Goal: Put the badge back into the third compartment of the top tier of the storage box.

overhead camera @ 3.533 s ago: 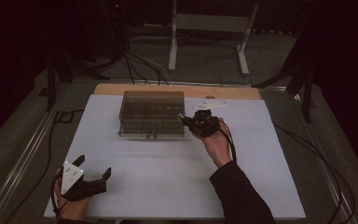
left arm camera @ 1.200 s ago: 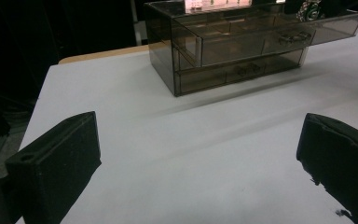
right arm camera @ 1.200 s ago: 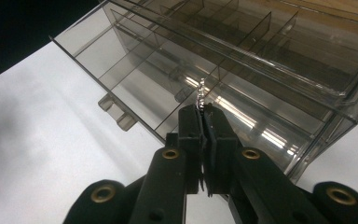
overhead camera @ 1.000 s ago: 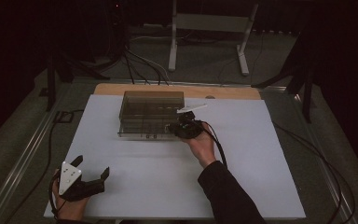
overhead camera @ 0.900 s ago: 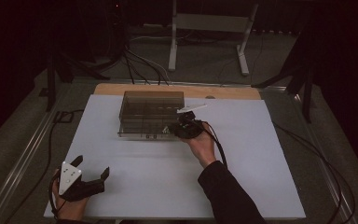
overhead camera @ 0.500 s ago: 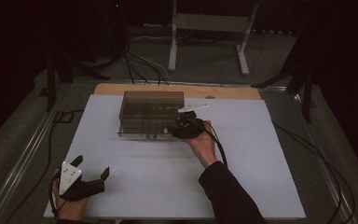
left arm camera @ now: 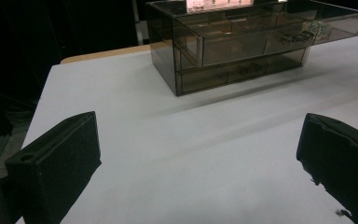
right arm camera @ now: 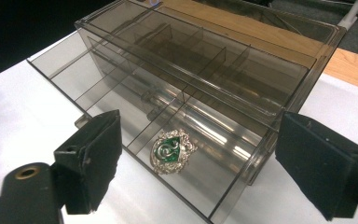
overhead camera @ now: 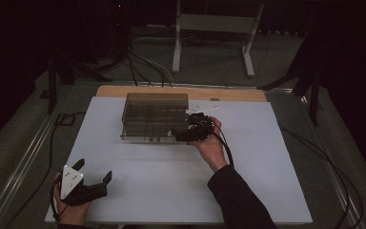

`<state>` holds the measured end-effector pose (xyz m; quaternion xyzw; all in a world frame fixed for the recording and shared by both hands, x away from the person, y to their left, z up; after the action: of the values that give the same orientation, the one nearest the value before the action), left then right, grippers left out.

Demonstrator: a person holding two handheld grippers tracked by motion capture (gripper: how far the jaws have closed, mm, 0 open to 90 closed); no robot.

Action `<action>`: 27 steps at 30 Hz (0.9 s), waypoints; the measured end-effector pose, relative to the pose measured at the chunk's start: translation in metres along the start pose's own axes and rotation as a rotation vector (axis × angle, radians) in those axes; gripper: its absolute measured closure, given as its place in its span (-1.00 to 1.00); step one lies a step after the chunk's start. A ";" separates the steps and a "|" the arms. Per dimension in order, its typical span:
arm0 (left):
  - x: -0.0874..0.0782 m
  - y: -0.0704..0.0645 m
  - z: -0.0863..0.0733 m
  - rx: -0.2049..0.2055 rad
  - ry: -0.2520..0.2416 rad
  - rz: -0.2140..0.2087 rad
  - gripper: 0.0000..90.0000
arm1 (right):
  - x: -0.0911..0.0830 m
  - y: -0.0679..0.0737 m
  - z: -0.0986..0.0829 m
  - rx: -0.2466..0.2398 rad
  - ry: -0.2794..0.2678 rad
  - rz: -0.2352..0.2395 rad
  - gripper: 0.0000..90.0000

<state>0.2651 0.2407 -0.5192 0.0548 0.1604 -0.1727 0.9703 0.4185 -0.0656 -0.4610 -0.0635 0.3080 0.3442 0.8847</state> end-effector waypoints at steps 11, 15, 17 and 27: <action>0.000 0.000 0.000 0.000 0.002 0.001 -0.99 | -0.016 -0.009 -0.004 -0.026 -0.011 -0.026 -1.00; 0.000 0.000 0.000 -0.001 0.002 0.003 -0.99 | -0.024 -0.013 -0.009 -0.028 -0.023 -0.036 -1.00; 0.000 0.000 0.000 -0.002 0.001 0.004 -0.99 | -0.028 -0.014 -0.011 -0.027 -0.026 -0.037 -1.00; 0.000 0.001 0.000 -0.003 0.001 0.008 -0.99 | -0.047 -0.028 -0.029 -0.016 -0.048 -0.085 -1.00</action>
<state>0.2653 0.2414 -0.5193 0.0539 0.1611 -0.1685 0.9710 0.3956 -0.1230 -0.4592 -0.0754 0.2807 0.3101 0.9052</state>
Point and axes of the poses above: each handheld gripper's, and its own axes: x roughly forward along the jaws, z roughly out of its top, y roughly to its left, the point moved 6 cm from there along x, roughly forward along the jaws, and after that the axes turned 1 degree about -y, right-handed, at the moved point
